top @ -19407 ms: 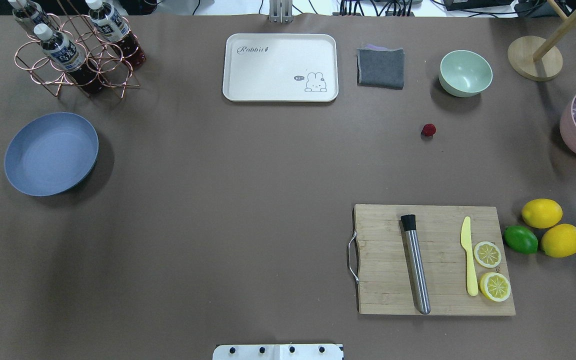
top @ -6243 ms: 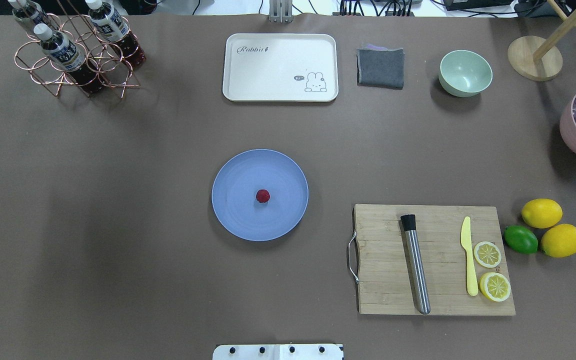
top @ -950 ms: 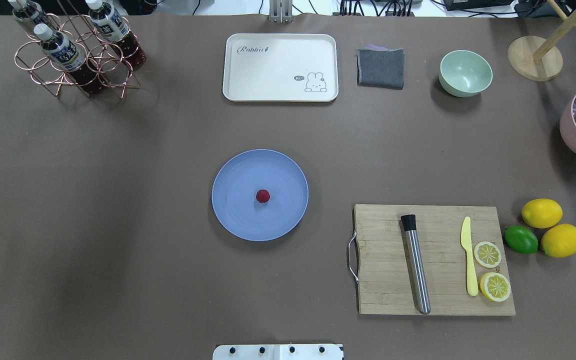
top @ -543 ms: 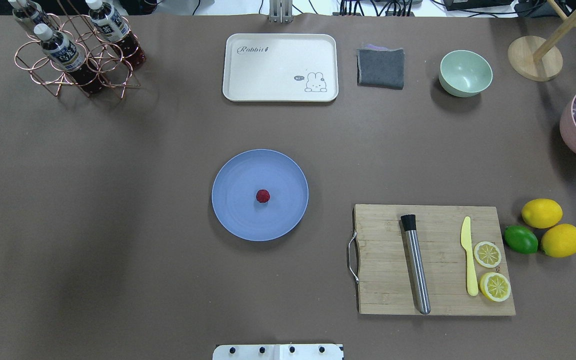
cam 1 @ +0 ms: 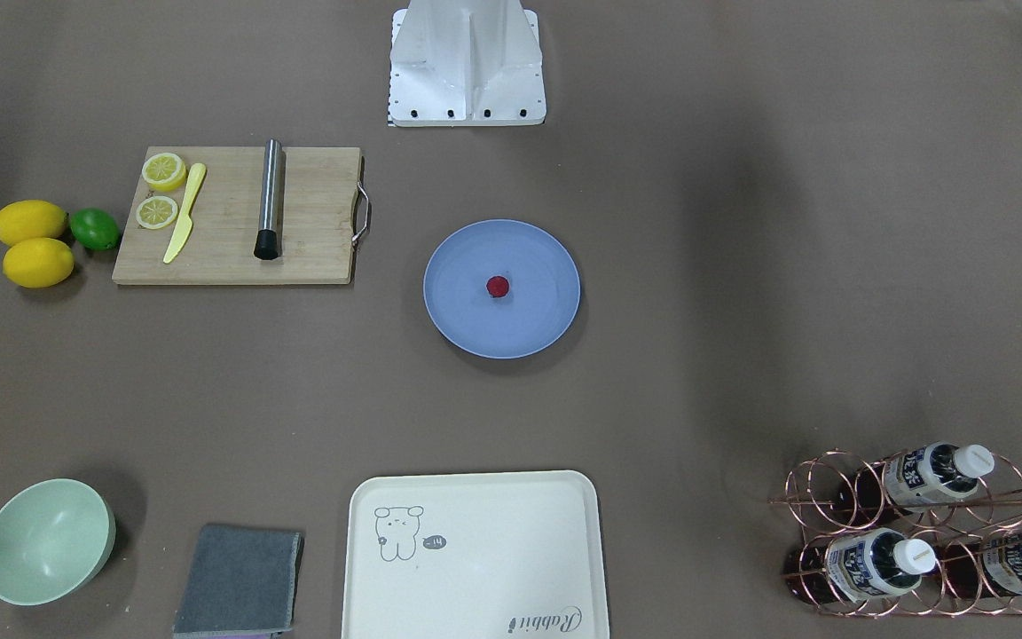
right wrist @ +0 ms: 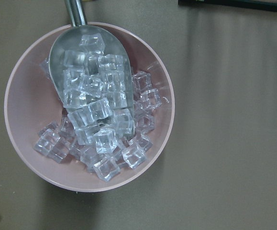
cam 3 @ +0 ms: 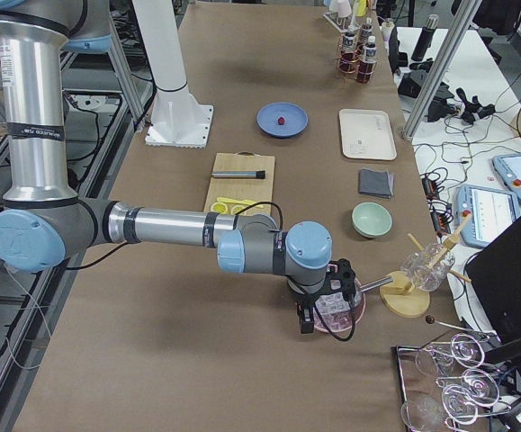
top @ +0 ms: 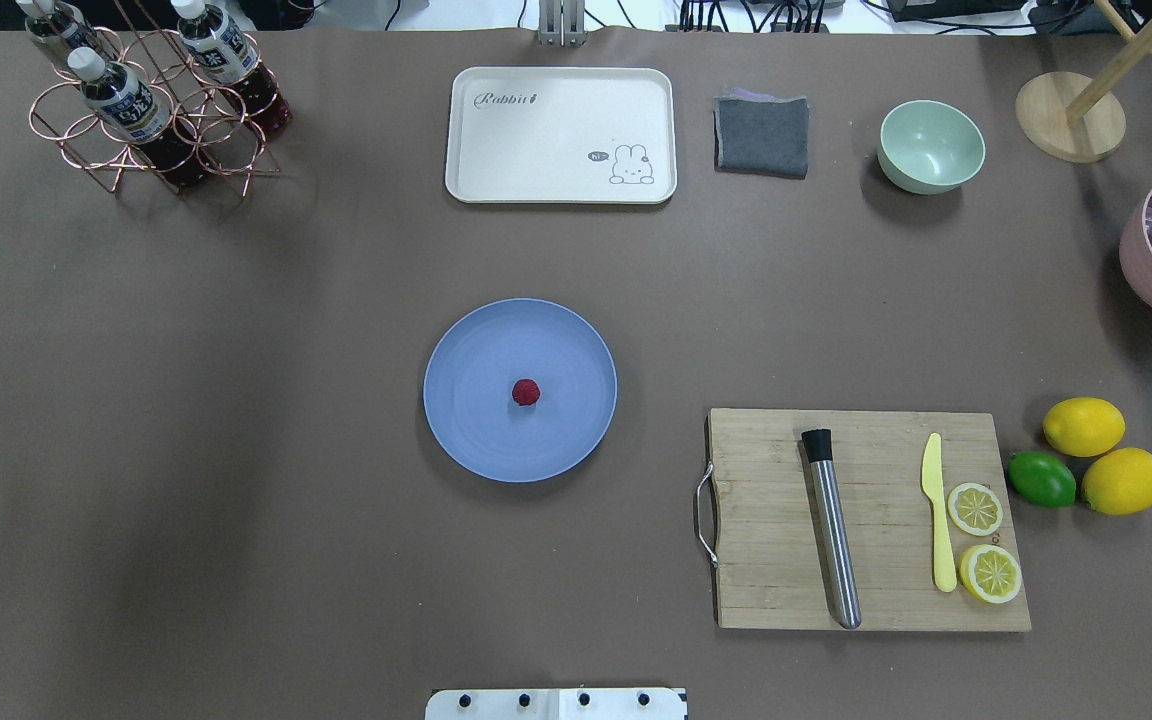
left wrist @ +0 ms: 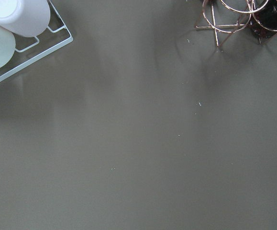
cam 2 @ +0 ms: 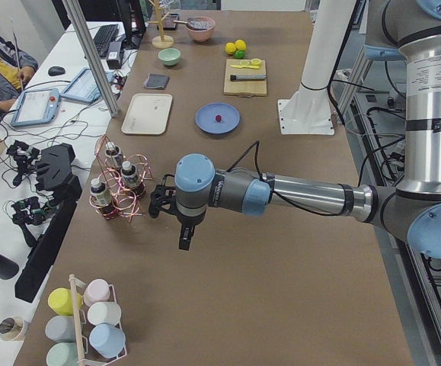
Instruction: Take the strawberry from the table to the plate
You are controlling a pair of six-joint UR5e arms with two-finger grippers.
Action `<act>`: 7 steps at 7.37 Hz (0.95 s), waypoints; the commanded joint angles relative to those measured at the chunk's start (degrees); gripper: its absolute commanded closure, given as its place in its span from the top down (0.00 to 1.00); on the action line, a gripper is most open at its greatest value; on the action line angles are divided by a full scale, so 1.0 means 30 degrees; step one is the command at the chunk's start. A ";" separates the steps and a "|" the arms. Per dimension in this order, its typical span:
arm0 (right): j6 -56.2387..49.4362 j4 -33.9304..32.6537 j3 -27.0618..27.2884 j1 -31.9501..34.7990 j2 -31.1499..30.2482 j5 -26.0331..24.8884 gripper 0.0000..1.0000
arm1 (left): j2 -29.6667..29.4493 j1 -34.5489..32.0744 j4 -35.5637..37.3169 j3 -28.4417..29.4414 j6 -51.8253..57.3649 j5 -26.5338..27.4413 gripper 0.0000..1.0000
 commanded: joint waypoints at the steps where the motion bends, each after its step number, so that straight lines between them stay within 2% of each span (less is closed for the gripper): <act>1: -0.0033 0.0009 0.0026 0.0003 -0.0082 0.0201 1.00 | -0.0002 0.0002 -0.0022 0.0029 0.0000 0.0017 0.97; 5: 0.0055 0.0038 0.0026 0.0003 0.0064 0.0201 1.00 | -0.0204 0.0467 -0.0139 -0.0439 -0.0408 -0.0013 0.98; 7: 0.0084 0.0009 0.0143 -0.0026 0.0181 0.0172 1.00 | 0.0055 0.1232 -0.2123 0.0263 -0.0585 0.0339 0.97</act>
